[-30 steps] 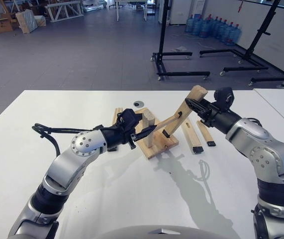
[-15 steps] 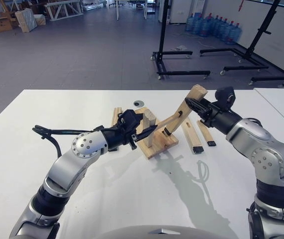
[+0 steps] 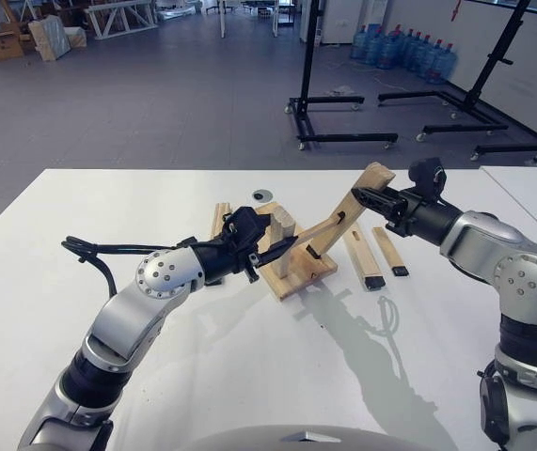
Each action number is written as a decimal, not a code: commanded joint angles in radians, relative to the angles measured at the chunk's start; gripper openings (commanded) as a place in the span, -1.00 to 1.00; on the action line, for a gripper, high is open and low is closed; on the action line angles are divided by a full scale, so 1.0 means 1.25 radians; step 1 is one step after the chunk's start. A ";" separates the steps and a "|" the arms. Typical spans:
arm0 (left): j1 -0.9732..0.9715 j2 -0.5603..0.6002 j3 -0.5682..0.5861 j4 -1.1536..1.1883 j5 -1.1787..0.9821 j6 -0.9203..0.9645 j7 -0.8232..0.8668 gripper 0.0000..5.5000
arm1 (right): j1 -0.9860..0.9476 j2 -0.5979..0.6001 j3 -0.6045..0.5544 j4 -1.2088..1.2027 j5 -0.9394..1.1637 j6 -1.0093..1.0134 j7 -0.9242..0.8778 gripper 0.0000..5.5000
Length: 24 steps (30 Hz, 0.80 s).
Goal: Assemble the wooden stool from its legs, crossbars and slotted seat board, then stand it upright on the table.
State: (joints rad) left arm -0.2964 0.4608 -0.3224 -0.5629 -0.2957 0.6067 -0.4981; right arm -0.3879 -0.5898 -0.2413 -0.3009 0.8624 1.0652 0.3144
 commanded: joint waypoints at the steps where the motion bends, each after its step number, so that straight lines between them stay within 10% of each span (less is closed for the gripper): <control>1: 0.027 0.012 -0.052 0.040 0.027 0.052 -0.014 -0.27 | 0.069 0.028 0.107 0.065 -0.017 0.068 0.038 -0.64; 9: 0.019 0.010 -0.059 0.046 0.032 0.044 -0.019 -0.27 | 0.145 -0.053 0.333 0.092 -0.260 -0.118 0.086 -0.64; 24: -0.036 0.001 0.082 0.095 -0.035 0.040 -0.035 -0.27 | 0.230 0.161 0.139 0.009 -0.153 -0.301 -0.053 -0.64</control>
State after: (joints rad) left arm -0.3321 0.4677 -0.2279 -0.4827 -0.3461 0.6150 -0.5562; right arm -0.2024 -0.4603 -0.1011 -0.3291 0.6702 0.6398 0.2638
